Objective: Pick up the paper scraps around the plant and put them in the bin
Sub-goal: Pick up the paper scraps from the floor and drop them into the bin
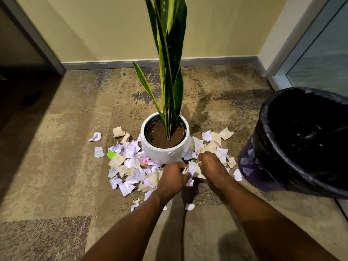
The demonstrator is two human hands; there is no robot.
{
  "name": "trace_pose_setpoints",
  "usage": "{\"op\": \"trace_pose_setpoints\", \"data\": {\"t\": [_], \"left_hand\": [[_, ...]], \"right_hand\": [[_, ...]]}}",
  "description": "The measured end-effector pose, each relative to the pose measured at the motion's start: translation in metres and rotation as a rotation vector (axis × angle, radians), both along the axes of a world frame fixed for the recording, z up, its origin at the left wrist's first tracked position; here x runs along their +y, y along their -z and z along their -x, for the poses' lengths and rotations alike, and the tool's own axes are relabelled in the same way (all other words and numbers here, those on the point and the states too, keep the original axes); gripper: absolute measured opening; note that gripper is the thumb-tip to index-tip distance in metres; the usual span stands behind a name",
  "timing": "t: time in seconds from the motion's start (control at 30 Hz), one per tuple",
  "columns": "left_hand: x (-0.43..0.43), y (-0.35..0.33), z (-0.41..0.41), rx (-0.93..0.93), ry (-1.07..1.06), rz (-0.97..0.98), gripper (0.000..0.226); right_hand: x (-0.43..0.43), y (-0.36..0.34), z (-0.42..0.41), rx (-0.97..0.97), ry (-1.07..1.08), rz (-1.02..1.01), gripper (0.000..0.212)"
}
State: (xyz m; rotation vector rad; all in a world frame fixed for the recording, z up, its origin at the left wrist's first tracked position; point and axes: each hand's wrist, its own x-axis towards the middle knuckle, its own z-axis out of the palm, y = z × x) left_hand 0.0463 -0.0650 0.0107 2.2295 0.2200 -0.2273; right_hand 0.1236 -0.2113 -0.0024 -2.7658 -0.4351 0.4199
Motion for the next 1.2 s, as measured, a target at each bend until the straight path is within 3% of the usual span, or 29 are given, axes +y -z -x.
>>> {"op": "trace_pose_setpoints", "data": {"t": [0.3, 0.47, 0.63, 0.83, 1.2], "left_hand": [[-0.026, -0.089, -0.048, -0.139, 0.009, -0.040, 0.023], [-0.047, -0.141, -0.067, -0.244, 0.020, -0.041, 0.012], [-0.084, -0.191, -0.088, -0.325, 0.101, -0.015, 0.018], [-0.141, -0.240, -0.100, -0.378, 0.201, 0.045, 0.027], [-0.204, -0.259, -0.118, -0.381, 0.183, 0.013, 0.015]], "right_hand": [[0.002, -0.131, -0.043, -0.197, 0.121, -0.129, 0.019], [-0.041, -0.201, -0.057, -0.332, 0.260, -0.229, 0.023], [-0.101, -0.253, -0.064, -0.385, 0.425, -0.211, 0.016], [-0.167, -0.286, -0.058, -0.426, 0.556, -0.156, 0.016], [-0.219, -0.292, -0.048, -0.399, 0.683, -0.209, 0.014]]}}
